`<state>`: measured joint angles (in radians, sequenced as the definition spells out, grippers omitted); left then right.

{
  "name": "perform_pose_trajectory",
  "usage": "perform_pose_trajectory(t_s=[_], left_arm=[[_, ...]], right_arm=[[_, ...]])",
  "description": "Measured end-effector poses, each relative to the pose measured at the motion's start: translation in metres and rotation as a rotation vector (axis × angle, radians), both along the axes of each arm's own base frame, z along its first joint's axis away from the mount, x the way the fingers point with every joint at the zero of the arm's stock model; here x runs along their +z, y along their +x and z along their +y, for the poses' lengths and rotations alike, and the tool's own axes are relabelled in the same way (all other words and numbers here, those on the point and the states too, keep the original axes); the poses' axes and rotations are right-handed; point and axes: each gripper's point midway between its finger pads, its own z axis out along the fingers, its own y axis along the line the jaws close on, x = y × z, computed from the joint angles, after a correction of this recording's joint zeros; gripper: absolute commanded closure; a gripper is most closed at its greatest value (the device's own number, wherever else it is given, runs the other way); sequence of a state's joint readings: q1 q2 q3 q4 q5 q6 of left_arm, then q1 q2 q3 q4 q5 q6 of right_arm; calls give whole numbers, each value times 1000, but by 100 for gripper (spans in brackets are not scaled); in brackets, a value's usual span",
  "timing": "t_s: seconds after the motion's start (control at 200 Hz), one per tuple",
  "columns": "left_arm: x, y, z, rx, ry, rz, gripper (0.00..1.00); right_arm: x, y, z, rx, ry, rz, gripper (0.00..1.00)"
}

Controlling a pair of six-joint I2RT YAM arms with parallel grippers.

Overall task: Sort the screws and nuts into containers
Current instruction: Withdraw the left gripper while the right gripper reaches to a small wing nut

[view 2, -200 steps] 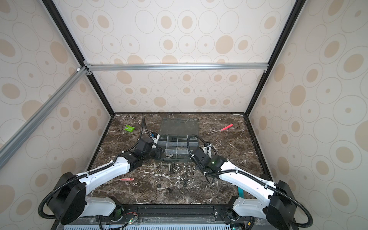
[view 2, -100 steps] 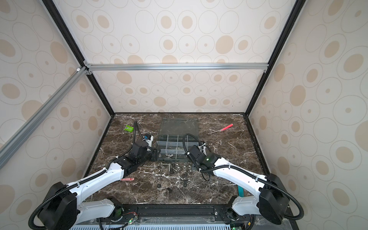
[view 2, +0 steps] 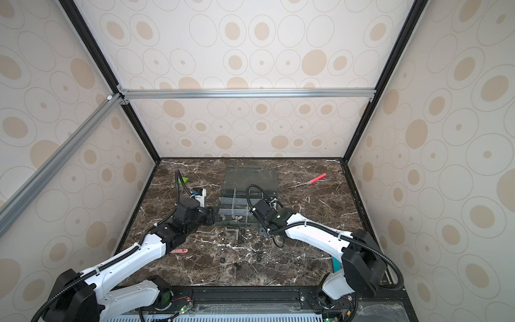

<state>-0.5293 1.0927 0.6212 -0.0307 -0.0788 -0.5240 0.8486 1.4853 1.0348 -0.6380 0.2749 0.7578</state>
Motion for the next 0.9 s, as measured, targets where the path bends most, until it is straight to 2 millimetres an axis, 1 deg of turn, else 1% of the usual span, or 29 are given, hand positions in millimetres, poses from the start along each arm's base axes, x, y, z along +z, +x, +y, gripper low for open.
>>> perform_pose_trajectory(t_s=[0.23,0.435,0.5,0.69,0.895], left_arm=[[-4,-1,15,40,0,3,48],[6,1,31,86,-10,-24,47],[9,1,38,106,-9,-29,47],[14,0,59,164,1,-43,46],[12,-4,70,190,3,-44,46]], right_arm=[[-6,1,33,68,17,27,37],[-15,-3,77,171,19,65,37],[-17,-7,89,209,24,76,37],[-24,-27,123,325,41,121,38],[-38,-47,152,421,64,183,38]])
